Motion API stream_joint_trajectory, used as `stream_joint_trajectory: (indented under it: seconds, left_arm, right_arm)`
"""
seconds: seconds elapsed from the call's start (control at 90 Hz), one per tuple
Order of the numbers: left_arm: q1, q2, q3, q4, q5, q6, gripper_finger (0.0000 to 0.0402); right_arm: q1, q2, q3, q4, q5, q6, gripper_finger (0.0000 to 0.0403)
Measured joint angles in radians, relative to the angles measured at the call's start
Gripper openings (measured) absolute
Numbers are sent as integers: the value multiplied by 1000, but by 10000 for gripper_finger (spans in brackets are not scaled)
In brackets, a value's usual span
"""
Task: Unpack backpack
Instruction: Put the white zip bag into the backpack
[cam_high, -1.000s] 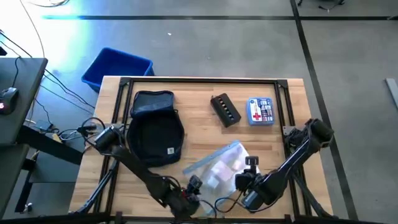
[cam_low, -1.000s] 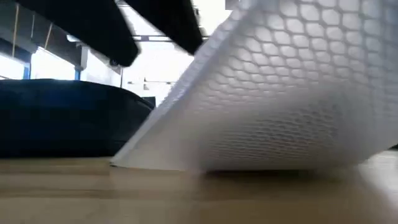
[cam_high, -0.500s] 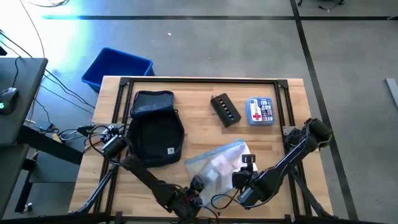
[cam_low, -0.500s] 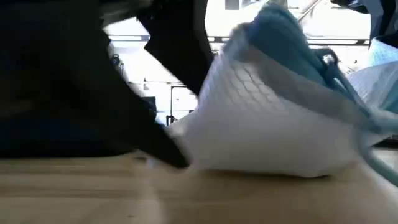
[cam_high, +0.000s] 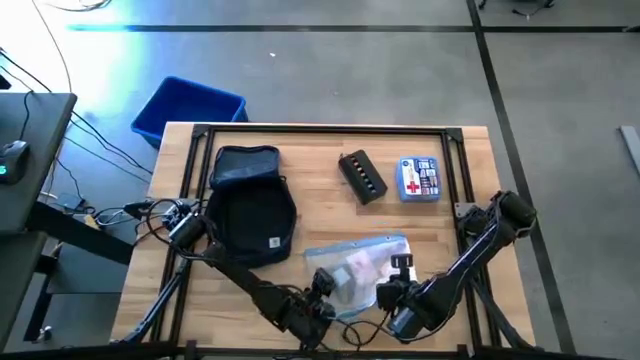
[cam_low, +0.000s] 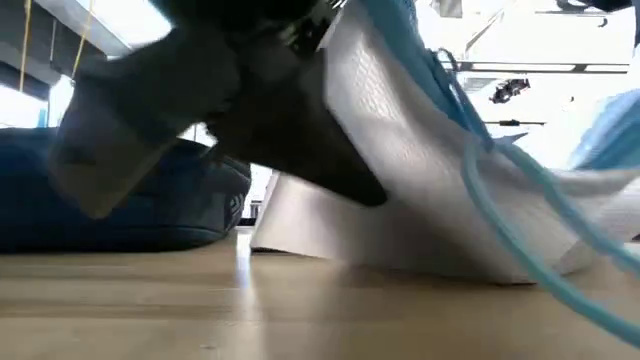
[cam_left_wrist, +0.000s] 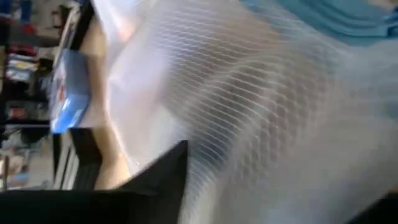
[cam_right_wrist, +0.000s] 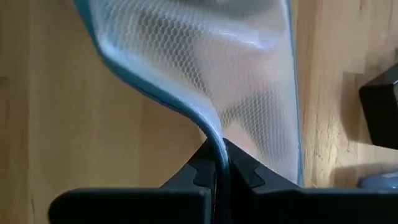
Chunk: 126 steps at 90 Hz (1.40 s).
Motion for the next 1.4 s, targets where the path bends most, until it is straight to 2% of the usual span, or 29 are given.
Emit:
stream_joint_trajectory:
  seconds: [0.033,0.089,0.211,0.344,0.467,0.544,0.622,0.711,0.844,0.967,1.056,1.122,1.278,1.322,1.4]
  left_arm:
    - [-2,0,4,-6,-13,0,50]
    - [-12,-1,26,-32,-59,2,18]
    - [-45,-17,137,-168,-271,93,4]
    - [-74,-72,311,-317,-480,159,1]
    - [-104,-134,443,-355,-591,249,0]
    - [-127,-171,503,-351,-620,323,0]
    - [-152,-201,560,-352,-619,392,0]
    - [-178,-229,618,-351,-656,462,0]
    - [-203,-284,667,-346,-697,541,0]
    - [-210,-336,668,-380,-696,558,0]
    - [-209,-372,669,-501,-692,486,0]
    - [-205,-401,668,-656,-681,370,0]
    - [-148,-456,665,-1116,-534,-135,0]
    - [-115,-478,630,-1096,-504,-194,0]
    - [-84,-525,551,-1029,-451,-127,0]
  right_arm:
    - [7,0,0,-1,10,0,0]
    - [21,0,0,-2,56,-7,0]
    - [36,-11,0,-4,235,-71,0]
    - [-2,-33,57,-3,459,-182,0]
    - [-45,-35,146,27,653,-379,0]
    - [-101,-38,184,97,692,-538,0]
    - [-173,-39,195,231,650,-731,0]
    - [-255,-39,195,439,540,-953,0]
    - [-373,-35,195,768,303,-1195,0]
    - [-477,-11,195,989,55,-1294,0]
    - [-545,23,195,1100,-68,-1297,0]
    - [-588,55,195,1166,-126,-1297,0]
    - [-663,143,193,1230,-167,-1299,0]
    - [-685,162,193,1243,-171,-1296,0]
    - [-728,191,193,1259,-200,-1263,0]
